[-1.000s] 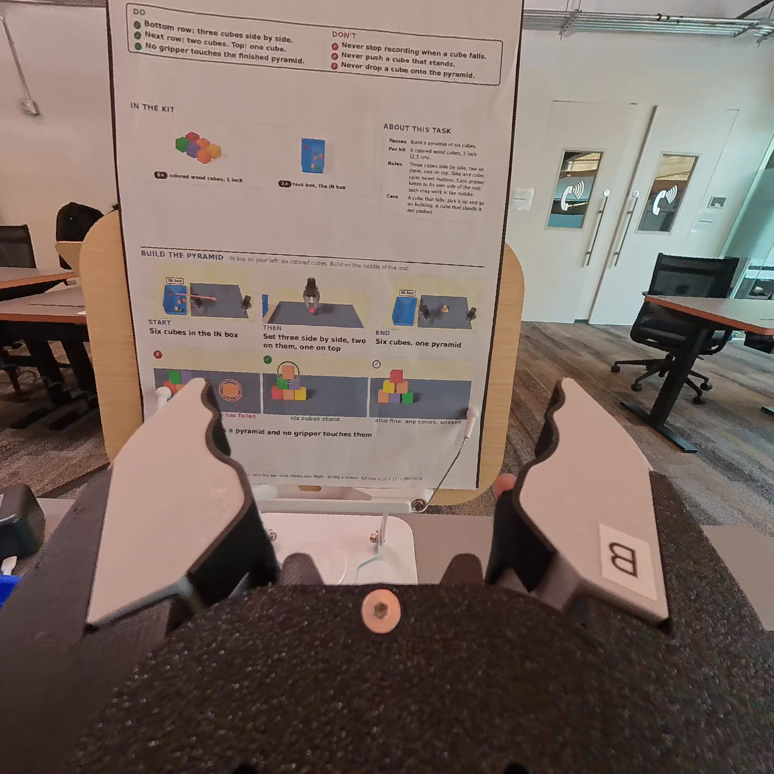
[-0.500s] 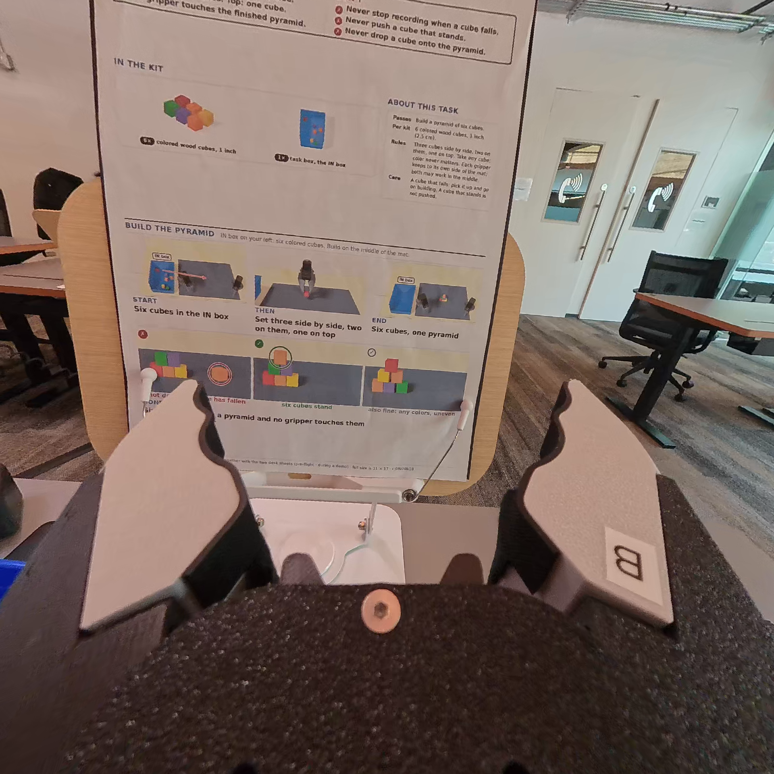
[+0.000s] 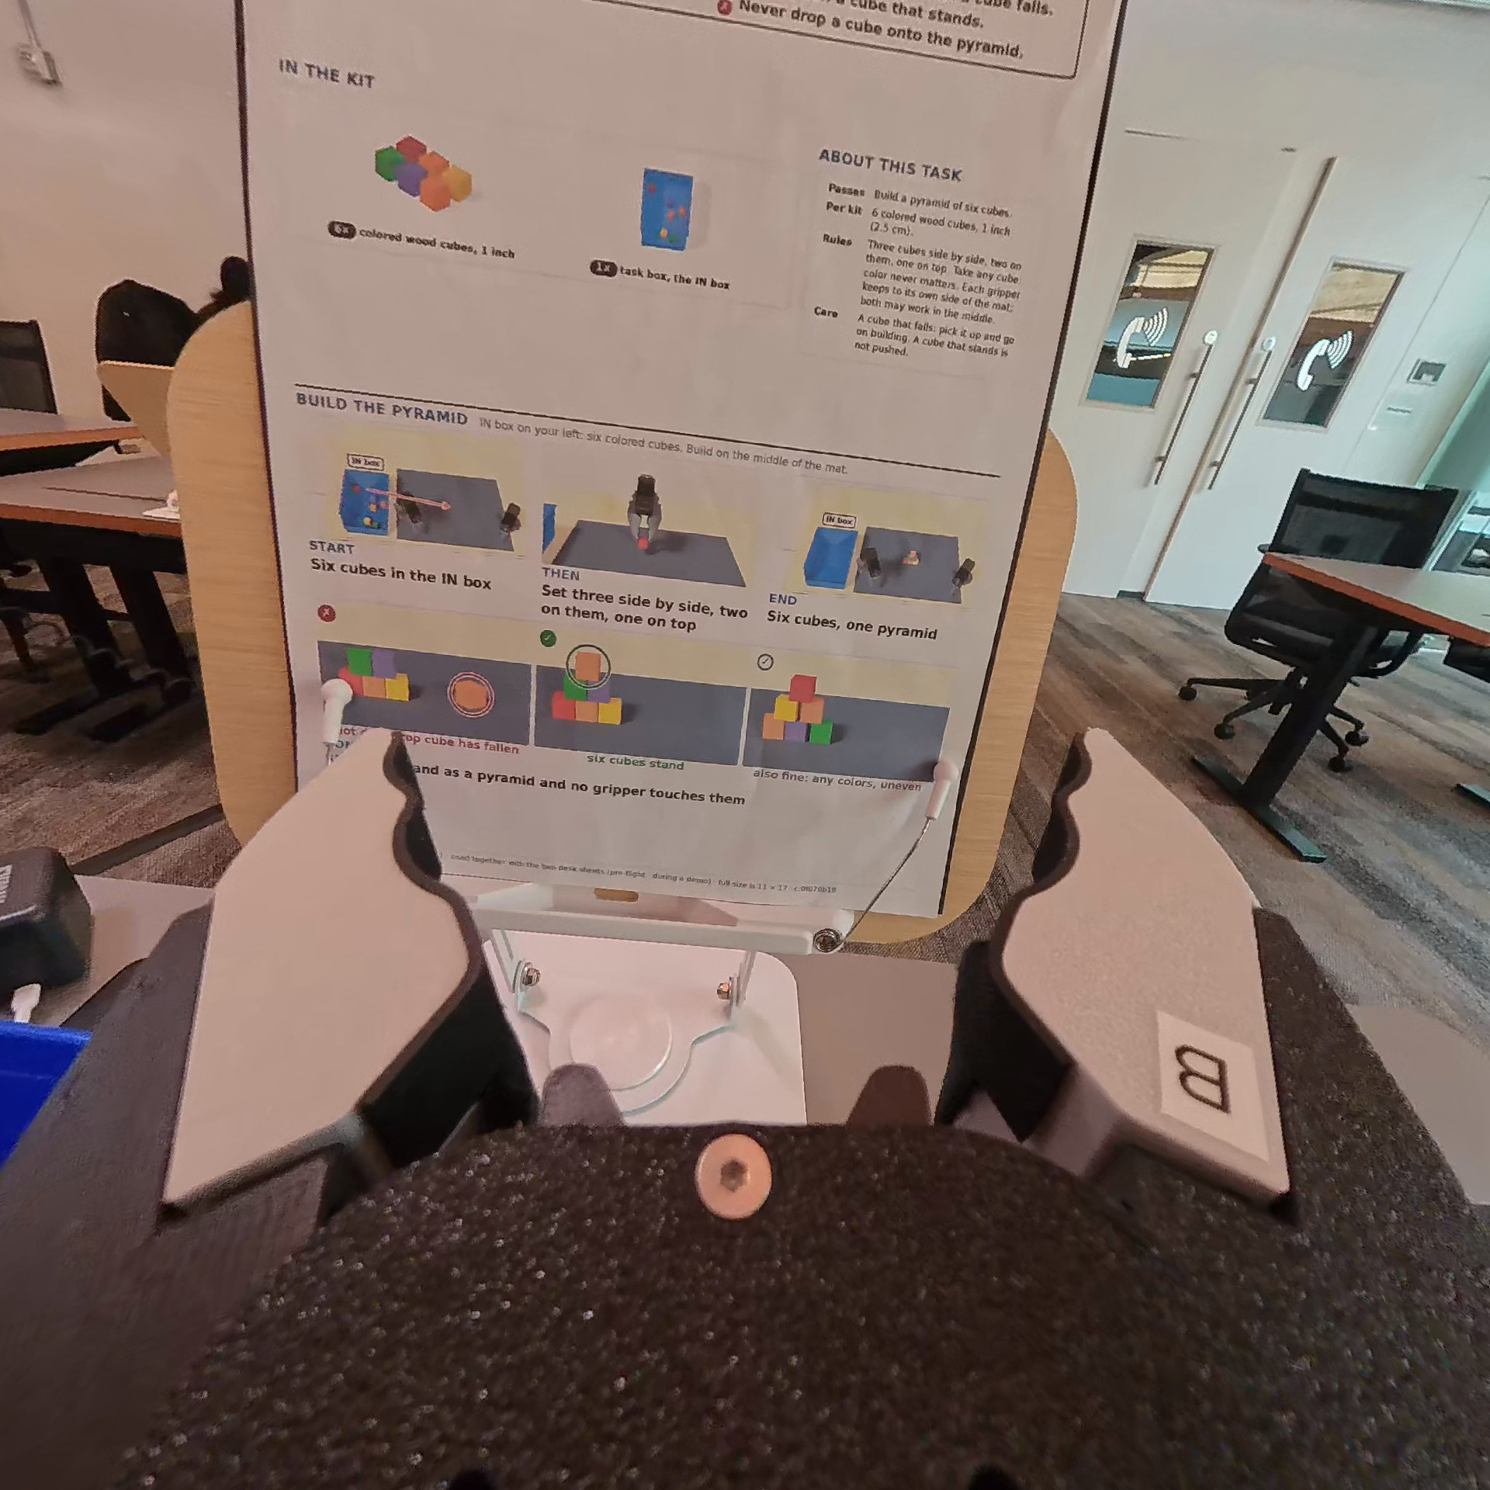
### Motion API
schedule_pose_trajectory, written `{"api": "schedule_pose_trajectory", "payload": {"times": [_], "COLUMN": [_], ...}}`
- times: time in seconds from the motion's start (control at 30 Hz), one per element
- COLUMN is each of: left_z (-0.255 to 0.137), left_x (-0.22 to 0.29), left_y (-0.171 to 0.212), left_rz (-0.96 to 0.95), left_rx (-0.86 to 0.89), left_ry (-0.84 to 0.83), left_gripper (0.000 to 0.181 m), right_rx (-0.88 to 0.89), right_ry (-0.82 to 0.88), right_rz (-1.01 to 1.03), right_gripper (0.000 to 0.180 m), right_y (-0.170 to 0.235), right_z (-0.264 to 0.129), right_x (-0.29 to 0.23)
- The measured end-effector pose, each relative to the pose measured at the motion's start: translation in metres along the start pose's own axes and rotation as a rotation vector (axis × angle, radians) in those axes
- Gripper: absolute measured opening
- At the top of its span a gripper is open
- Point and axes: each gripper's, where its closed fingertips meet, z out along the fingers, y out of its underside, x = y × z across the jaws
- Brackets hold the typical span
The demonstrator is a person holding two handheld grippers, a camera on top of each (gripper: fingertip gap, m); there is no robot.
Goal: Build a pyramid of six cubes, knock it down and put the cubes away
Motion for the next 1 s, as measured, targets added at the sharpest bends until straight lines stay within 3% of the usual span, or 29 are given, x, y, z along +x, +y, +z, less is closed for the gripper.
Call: {"api": "schedule_pose_trajectory", "payload": {"times": [1.0], "left_z": [-0.0011], "left_x": [0.0019], "left_y": [0.0008], "left_rz": [0.008], "left_rx": [-0.014], "left_ry": [0.0], "left_gripper": [0.146], "right_rx": [0.008], "right_ry": [-0.005], "right_rz": [-0.023], "right_gripper": [0.139], "right_y": [0.0013], "right_z": [0.0005], "right_x": [0.0081]}}
